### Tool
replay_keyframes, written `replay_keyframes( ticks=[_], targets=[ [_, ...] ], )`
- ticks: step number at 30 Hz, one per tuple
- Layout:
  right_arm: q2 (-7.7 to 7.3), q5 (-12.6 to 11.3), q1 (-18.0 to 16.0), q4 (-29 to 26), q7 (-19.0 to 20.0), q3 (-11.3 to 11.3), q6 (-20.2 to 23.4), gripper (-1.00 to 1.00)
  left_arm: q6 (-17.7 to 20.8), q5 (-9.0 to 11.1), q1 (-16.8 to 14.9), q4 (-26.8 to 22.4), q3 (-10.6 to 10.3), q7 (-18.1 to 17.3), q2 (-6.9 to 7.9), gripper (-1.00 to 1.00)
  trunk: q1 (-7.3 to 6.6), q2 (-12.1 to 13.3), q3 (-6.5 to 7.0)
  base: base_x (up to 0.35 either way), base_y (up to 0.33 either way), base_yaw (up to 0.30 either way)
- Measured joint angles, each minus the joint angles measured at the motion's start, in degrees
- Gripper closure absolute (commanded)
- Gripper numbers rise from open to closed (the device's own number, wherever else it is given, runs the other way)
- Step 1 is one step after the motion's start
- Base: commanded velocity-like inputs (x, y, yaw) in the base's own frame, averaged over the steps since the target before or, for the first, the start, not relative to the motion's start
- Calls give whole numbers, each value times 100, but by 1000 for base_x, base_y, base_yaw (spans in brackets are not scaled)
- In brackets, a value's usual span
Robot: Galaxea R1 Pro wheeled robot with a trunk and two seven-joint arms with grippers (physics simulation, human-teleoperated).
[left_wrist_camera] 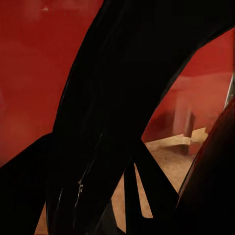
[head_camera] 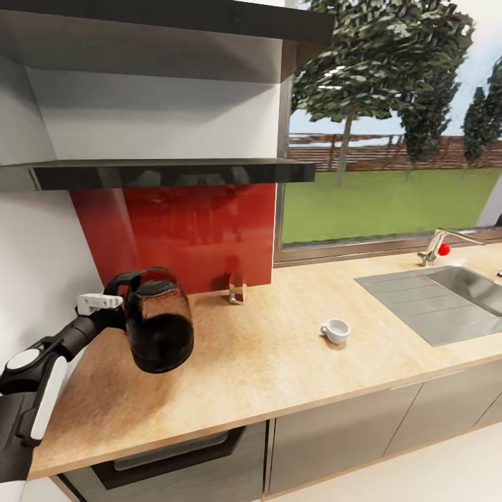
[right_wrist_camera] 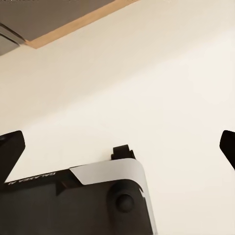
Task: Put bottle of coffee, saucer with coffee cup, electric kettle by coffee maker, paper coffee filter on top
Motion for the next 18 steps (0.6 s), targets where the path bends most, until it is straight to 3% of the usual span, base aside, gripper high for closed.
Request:
replay_keyframes(
  ticks=[6,18],
  targets=[
    [5,-35,0,-16,7,-15,3,-100,-11,-9,14,30,-12,-85,-33,100,0,0,1,0,0,-40],
    [8,-31,2,-17,9,-2,3,-100,-2,-30,-15,19,1,-71,-29,100,0,0,3,0,0,-291]
  ],
)
